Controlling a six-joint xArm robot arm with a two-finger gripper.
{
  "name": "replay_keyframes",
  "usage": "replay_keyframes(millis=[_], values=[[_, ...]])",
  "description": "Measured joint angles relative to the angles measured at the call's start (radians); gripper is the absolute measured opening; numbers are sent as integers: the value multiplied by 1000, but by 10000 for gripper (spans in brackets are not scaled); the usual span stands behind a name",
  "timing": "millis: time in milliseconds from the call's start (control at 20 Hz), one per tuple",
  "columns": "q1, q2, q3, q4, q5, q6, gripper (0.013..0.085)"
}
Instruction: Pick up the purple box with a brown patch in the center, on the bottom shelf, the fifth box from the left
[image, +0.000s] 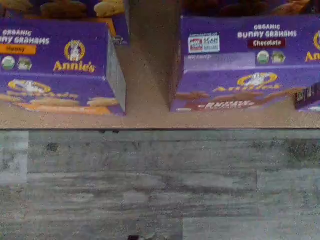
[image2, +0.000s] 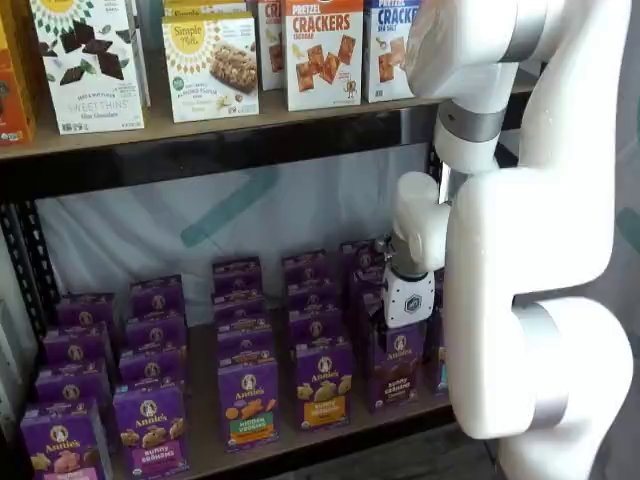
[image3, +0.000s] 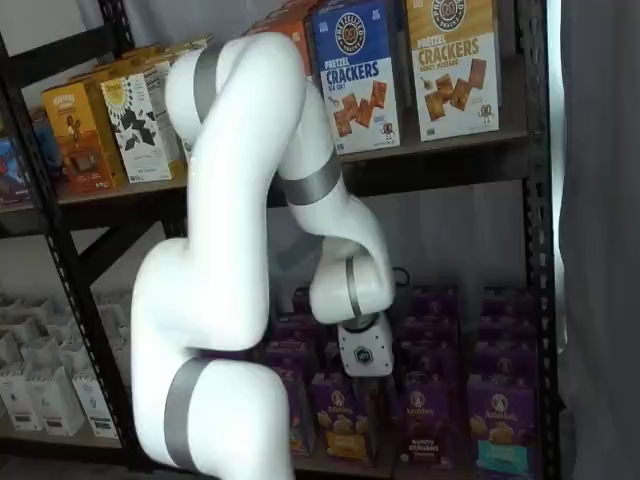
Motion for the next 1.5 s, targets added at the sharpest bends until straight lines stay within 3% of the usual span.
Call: replay_keyframes(millis=[700, 1300, 1500], values=[[-18, 163, -204, 110, 22, -128, 850], [-27, 300, -378, 267, 35, -289, 850], [-34, 334, -425, 267, 47, -297, 850]])
